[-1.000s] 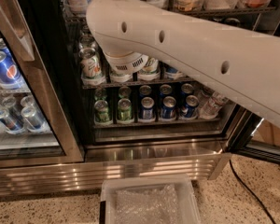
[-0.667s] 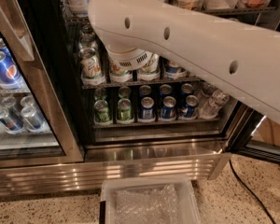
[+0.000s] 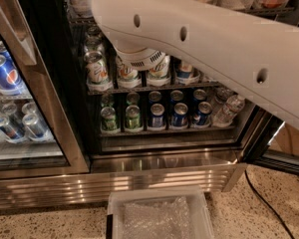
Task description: Pick blue plastic bottle from top shelf of fridge
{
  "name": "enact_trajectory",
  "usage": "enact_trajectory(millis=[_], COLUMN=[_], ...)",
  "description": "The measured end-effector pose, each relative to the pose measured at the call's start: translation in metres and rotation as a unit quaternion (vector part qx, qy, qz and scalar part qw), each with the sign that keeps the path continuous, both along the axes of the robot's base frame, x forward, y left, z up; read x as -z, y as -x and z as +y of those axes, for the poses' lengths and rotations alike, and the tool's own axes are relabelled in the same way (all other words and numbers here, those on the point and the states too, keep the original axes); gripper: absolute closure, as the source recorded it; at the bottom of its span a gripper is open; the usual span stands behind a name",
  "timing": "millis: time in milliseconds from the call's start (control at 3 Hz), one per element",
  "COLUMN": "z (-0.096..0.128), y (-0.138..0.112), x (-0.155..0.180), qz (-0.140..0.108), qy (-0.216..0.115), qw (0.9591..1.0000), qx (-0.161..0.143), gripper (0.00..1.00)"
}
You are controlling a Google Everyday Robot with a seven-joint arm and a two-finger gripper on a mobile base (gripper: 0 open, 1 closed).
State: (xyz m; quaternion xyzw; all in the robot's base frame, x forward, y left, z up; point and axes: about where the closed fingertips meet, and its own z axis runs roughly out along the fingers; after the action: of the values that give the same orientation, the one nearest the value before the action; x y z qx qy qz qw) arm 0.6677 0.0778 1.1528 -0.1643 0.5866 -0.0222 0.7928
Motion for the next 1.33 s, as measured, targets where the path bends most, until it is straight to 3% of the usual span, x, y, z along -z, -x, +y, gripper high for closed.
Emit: enact_trajectory(millis=[1000, 1333], z=[-0.019, -0.039], y=[0.007, 0.011], x=[0.001, -0.007], qz=[0.004, 0.0], qy=[0.005, 0.009], qw=[1.0, 0.9998], qx=[0.006, 0.018], gripper=[1.0, 1.0])
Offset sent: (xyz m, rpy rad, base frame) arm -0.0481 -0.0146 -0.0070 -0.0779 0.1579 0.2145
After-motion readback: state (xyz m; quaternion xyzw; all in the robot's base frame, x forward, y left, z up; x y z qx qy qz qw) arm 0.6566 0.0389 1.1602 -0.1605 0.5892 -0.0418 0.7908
